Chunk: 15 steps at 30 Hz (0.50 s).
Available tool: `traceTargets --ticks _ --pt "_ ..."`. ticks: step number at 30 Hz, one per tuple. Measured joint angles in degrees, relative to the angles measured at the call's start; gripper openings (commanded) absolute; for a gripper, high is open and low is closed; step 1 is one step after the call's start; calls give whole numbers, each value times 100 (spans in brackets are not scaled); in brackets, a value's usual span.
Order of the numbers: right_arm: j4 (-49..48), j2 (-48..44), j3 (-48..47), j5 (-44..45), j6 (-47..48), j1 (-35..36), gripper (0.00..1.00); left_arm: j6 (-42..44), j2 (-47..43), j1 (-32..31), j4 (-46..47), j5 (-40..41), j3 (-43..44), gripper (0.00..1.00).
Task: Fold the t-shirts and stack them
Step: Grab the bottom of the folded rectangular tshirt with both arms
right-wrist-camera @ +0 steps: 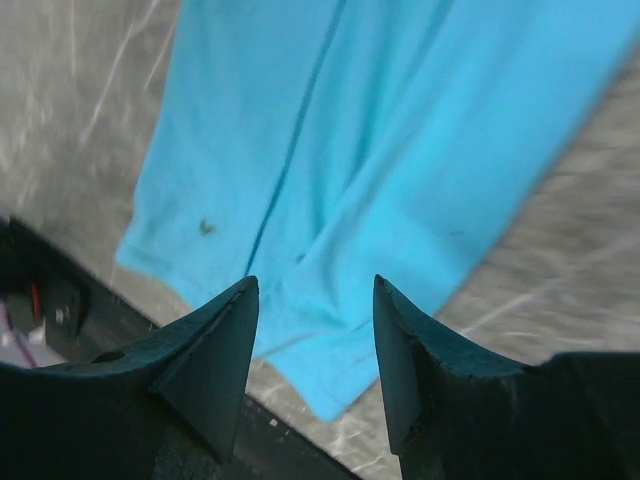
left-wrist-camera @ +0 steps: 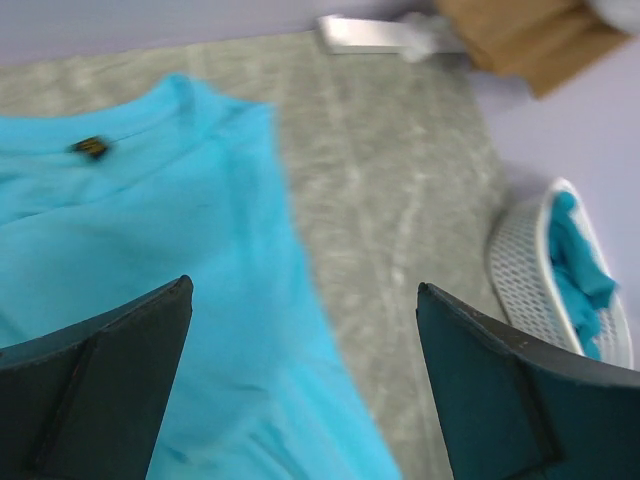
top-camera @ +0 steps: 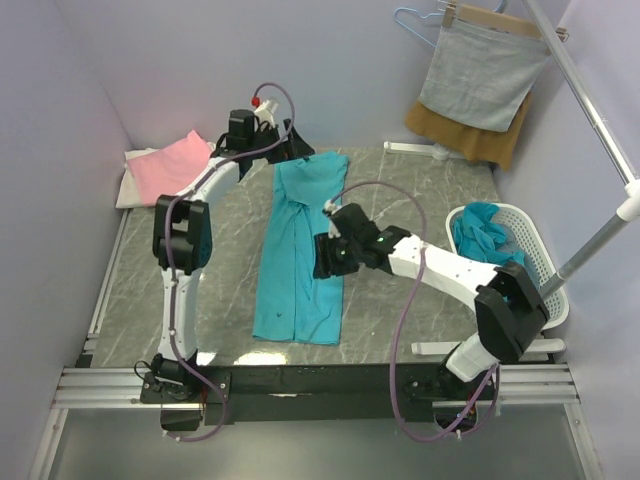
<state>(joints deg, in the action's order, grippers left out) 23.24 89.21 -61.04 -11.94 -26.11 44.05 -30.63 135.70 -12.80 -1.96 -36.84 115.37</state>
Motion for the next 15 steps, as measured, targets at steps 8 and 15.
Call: traceTargets --ticks 8,15 --pt "0 -435 -24 472 -63 -990 57 304 -1211 -603 48 22 -1228 99" --pt "31 -833 127 584 2 -1499 57 317 -761 -623 -76 365 -2194 100"
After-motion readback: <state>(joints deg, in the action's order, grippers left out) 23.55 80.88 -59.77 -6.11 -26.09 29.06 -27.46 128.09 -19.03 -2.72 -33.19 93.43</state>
